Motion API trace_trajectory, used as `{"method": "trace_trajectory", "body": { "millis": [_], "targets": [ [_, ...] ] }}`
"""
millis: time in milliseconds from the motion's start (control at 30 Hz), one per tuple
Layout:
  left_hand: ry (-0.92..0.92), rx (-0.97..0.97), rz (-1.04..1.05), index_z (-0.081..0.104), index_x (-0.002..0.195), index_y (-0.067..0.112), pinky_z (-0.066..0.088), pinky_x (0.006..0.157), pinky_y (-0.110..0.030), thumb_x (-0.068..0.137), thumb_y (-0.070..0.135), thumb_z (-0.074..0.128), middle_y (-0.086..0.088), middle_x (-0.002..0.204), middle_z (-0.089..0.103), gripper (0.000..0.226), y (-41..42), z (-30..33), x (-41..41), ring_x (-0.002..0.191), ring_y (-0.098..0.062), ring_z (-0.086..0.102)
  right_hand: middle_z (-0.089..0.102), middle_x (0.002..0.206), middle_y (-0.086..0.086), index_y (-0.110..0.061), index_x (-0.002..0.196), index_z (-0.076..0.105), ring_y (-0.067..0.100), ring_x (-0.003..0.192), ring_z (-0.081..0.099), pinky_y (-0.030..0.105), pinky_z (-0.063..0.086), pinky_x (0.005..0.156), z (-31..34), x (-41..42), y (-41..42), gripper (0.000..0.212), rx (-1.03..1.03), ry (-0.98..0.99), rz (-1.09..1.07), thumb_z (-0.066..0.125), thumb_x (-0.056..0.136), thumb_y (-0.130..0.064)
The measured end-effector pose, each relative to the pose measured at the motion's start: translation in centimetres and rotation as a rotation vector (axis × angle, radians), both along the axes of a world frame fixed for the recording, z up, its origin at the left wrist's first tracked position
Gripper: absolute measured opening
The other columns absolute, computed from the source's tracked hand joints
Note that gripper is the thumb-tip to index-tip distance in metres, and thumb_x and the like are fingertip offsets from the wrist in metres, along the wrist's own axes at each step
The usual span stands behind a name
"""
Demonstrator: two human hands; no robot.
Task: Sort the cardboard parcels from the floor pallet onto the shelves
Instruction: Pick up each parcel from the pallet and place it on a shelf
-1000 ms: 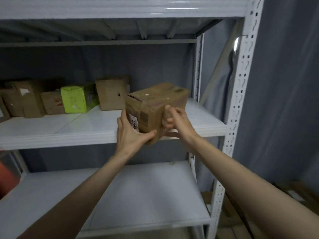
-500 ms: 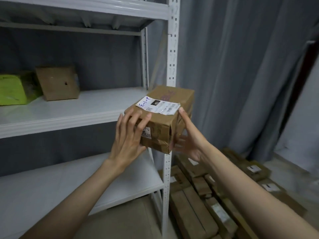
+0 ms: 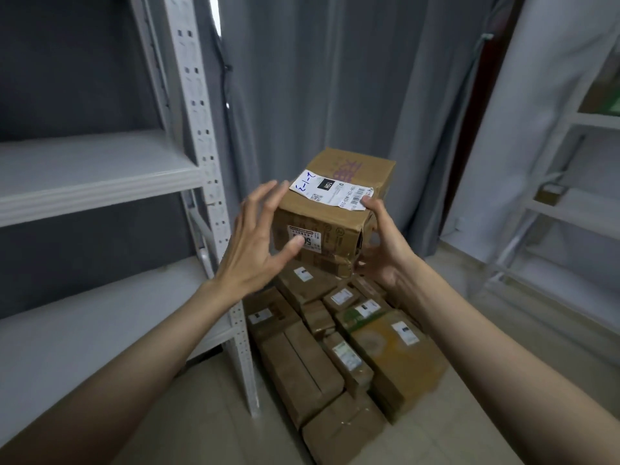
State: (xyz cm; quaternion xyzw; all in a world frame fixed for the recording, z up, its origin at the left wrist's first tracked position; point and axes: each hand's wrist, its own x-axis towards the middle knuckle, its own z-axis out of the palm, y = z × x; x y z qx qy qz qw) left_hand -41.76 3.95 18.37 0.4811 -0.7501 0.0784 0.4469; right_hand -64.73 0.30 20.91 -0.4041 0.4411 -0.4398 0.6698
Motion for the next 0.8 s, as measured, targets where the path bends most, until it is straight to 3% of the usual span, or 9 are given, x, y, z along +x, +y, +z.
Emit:
{"method": "trace_trajectory", "body": {
  "millis": [133, 267, 333, 400, 467, 533, 600, 733, 800],
  "targets": [
    [0.454, 0.415, -0.014, 0.031, 0.154, 0.035, 0.022, 0.112, -0.031, 0.088, 0.077, 0.036, 0.011, 0.153, 0.030, 0.079, -3.8, -0.5, -6.2, 0.142, -0.005, 0.028, 0.073, 0.117, 0.014, -0.027, 0.120, 0.066, 0.034, 0.114, 0.066, 0.047, 0.054, 0.090, -1.2, -5.8, -2.9, 0.052, 0.033, -0.011, -0.042, 0.060, 0.084, -0.065],
    [0.699, 0.794, -0.093, 0.041, 0.145, 0.050, 0.038, 0.112, -0.051, 0.074, 0.091, 0.036, 0.015, 0.149, 0.043, 0.082, -7.2, -1.5, -10.4, 0.140, -0.019, 0.043, 0.076, 0.110, 0.011, -0.027, 0.119, 0.064, 0.032, 0.110, 0.067, 0.045, 0.057, 0.084, -2.7, -10.1, -5.8, 0.049, 0.031, 0.011, -0.071, 0.061, 0.086, -0.063],
    [0.787, 0.916, -0.131, 0.044, 0.123, 0.071, 0.049, 0.101, -0.051, 0.062, 0.097, 0.039, 0.007, 0.153, 0.045, 0.066, -8.4, -2.3, -12.0, 0.135, -0.024, 0.049, 0.079, 0.095, 0.004, -0.027, 0.117, 0.066, 0.025, 0.098, 0.072, 0.037, 0.060, 0.068, -3.7, -11.6, -7.2, 0.046, 0.034, 0.001, -0.059, 0.059, 0.088, -0.062],
    [0.815, 0.986, -0.160, 0.050, 0.095, 0.079, 0.057, 0.085, -0.043, 0.060, 0.098, 0.043, 0.003, 0.147, 0.052, 0.040, -9.7, -3.2, -13.3, 0.131, -0.024, 0.053, 0.077, 0.075, -0.003, -0.024, 0.111, 0.067, 0.014, 0.070, 0.074, 0.027, 0.057, 0.053, -4.8, -12.6, -8.5, 0.042, 0.050, -0.018, -0.031, 0.057, 0.091, -0.060],
    [0.846, 1.021, -0.162, 0.054, 0.085, 0.079, 0.060, 0.077, -0.039, 0.062, 0.096, 0.048, 0.003, 0.140, 0.058, 0.029, -11.0, -4.2, -14.1, 0.127, -0.021, 0.056, 0.076, 0.077, -0.005, -0.024, 0.113, 0.069, 0.009, 0.062, 0.073, 0.027, 0.056, 0.053, -5.9, -13.1, -9.9, 0.045, 0.056, -0.016, -0.012, 0.056, 0.091, -0.061],
    [0.891, 1.038, -0.157, 0.060, 0.086, 0.072, 0.061, 0.080, -0.042, 0.064, 0.090, 0.055, 0.003, 0.128, 0.067, 0.028, -12.4, -5.3, -14.5, 0.119, -0.019, 0.063, 0.079, 0.102, 0.001, -0.025, 0.123, 0.069, 0.017, 0.086, 0.077, 0.034, 0.059, 0.066, -7.0, -13.2, -11.4, 0.054, 0.061, -0.003, -0.008, 0.058, 0.087, -0.064],
    [0.955, 1.054, -0.144, 0.063, 0.095, 0.060, 0.060, 0.087, -0.047, 0.065, 0.084, 0.060, 0.005, 0.112, 0.075, 0.038, -14.1, -6.5, -14.5, 0.109, -0.018, 0.069, 0.077, 0.112, 0.003, -0.026, 0.129, 0.067, 0.023, 0.102, 0.073, 0.038, 0.057, 0.074, -7.9, -13.0, -12.9, 0.061, 0.079, 0.040, -0.025, 0.060, 0.085, -0.067],
    [1.026, 1.112, -0.096, 0.059, 0.107, 0.048, 0.058, 0.090, -0.049, 0.070, 0.075, 0.061, 0.003, 0.111, 0.074, 0.046, -17.9, -9.0, -13.7, 0.108, -0.020, 0.069, 0.079, 0.099, 0.001, -0.023, 0.123, 0.067, 0.018, 0.081, 0.077, 0.031, 0.059, 0.056, -10.0, -11.7, -15.7, 0.056, 0.142, 0.047, -0.048, 0.061, 0.087, -0.065],
    [1.063, 1.142, -0.076, 0.059, 0.109, 0.047, 0.059, 0.084, -0.045, 0.075, 0.073, 0.061, 0.003, 0.113, 0.073, 0.042, -19.7, -10.4, -12.9, 0.108, -0.020, 0.068, 0.079, 0.102, 0.001, -0.022, 0.128, 0.065, 0.018, 0.084, 0.077, 0.028, 0.058, 0.053, -11.0, -10.8, -17.2, 0.062, 0.174, 0.113, -0.048, 0.058, 0.086, -0.068]
  ]
}}
